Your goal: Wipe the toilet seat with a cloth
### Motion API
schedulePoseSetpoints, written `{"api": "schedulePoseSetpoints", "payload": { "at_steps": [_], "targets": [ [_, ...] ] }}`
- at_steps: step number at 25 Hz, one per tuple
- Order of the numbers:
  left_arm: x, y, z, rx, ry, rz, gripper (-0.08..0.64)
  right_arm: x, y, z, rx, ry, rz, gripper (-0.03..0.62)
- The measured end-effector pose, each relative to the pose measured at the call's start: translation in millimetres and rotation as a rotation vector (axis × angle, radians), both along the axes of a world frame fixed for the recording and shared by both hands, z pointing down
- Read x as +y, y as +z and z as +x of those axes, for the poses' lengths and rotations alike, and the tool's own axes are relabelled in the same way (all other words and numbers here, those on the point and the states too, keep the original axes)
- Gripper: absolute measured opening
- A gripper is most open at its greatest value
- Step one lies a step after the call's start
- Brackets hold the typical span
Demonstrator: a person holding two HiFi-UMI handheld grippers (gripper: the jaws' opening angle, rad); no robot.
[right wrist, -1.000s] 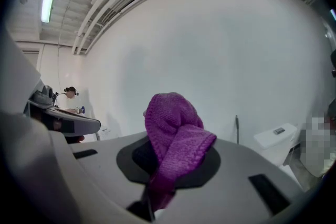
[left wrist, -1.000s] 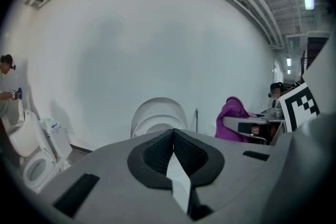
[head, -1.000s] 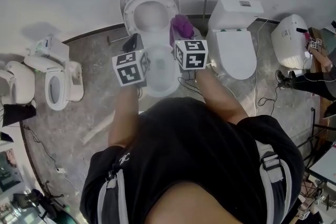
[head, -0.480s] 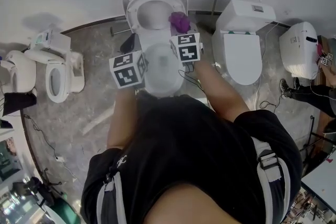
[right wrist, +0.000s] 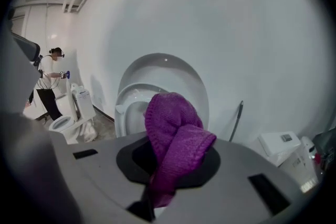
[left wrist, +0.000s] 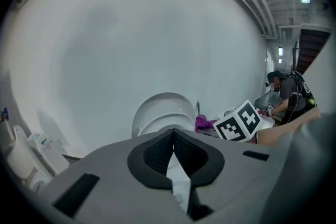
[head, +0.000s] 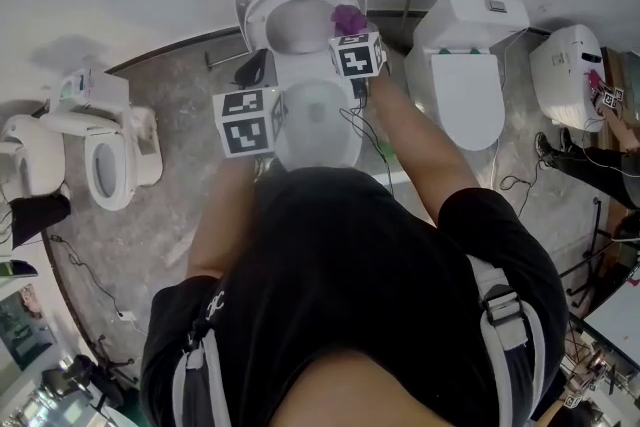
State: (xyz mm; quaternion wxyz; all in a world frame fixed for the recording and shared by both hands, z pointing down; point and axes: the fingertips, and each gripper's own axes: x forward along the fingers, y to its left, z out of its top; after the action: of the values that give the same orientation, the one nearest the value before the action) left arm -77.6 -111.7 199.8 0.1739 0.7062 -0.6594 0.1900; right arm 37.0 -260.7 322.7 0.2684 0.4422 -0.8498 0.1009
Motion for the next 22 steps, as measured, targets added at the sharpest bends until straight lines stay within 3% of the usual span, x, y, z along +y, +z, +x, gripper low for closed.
{"api": "schedulePoseSetpoints", "payload": {
  "at_steps": [9, 22],
  "targets": [
    [-16.4, 12.5, -49.3, 0.039, -0.012, -0.028, 0.009, -51.4, 31.5, -14.8, 0.143, 0.026, -0.04, 0.048],
    [-20.5, 26.5, -95.7, 0.051, -0.05, -0.05, 0.009, -88.6, 48.8, -33.7, 0.217, 0.054, -0.128, 0.048]
  ]
}}
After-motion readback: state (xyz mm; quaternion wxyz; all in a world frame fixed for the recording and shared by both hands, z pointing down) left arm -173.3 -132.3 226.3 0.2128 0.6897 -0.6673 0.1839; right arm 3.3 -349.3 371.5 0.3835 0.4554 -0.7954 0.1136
